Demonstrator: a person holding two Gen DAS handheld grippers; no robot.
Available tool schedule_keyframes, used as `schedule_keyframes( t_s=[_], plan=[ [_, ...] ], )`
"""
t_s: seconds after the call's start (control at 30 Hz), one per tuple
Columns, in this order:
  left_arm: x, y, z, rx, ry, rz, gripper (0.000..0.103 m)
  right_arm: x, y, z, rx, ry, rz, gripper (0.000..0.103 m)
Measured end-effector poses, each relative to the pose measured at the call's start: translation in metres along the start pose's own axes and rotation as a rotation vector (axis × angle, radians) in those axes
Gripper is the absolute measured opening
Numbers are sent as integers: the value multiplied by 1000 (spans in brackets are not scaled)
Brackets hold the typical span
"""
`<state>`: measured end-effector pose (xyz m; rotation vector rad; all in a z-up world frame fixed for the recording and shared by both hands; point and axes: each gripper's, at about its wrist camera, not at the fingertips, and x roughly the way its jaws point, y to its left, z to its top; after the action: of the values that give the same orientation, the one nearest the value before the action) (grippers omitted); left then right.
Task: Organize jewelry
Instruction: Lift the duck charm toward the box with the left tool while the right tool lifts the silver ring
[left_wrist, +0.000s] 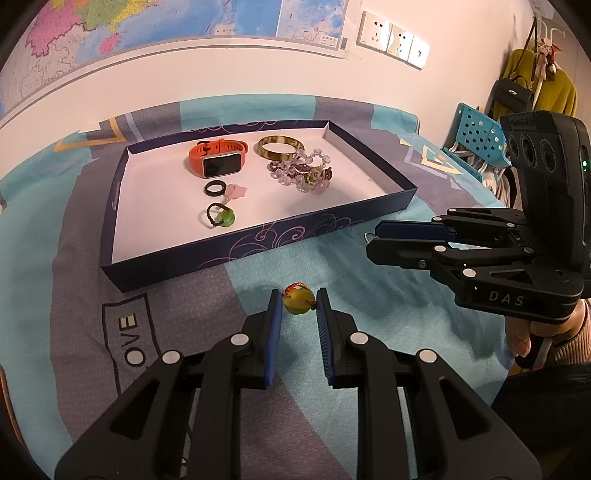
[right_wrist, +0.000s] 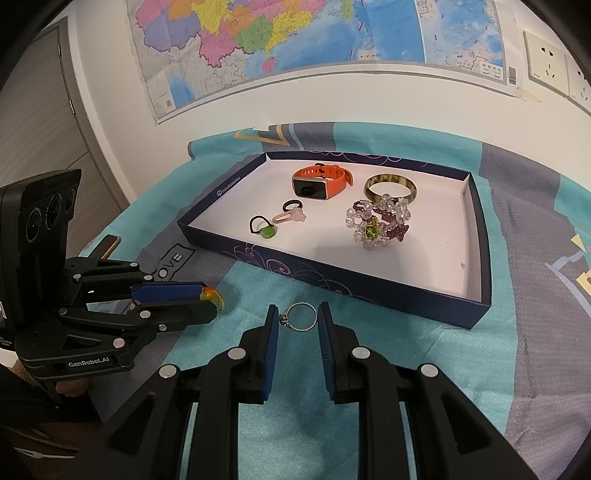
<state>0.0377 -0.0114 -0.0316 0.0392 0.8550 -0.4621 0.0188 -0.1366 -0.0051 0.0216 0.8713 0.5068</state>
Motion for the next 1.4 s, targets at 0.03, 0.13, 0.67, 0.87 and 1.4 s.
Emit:
schedule_keyframes(
  t_s=[0.03, 0.13, 0.67, 0.87, 1.4],
  plan=[
    [-1, 0, 1, 0, -1, 0, 19, 0, 0, 0, 0, -1, -1, 20],
    [-3, 0, 2, 0, -5, 0, 19, -1, 0, 0, 1, -5, -2, 20],
    [-8, 0, 8, -2, -33, 2, 19, -6, -2, 6, 1, -28, -12, 20],
    [-10, 2, 9, -5, -43, 4, 19, -5, -2, 8, -1, -32, -14, 20],
    [-15, 3, 16, -6, -70, 14, 19, -8, -4, 15, -3, -50, -15, 20]
  ],
)
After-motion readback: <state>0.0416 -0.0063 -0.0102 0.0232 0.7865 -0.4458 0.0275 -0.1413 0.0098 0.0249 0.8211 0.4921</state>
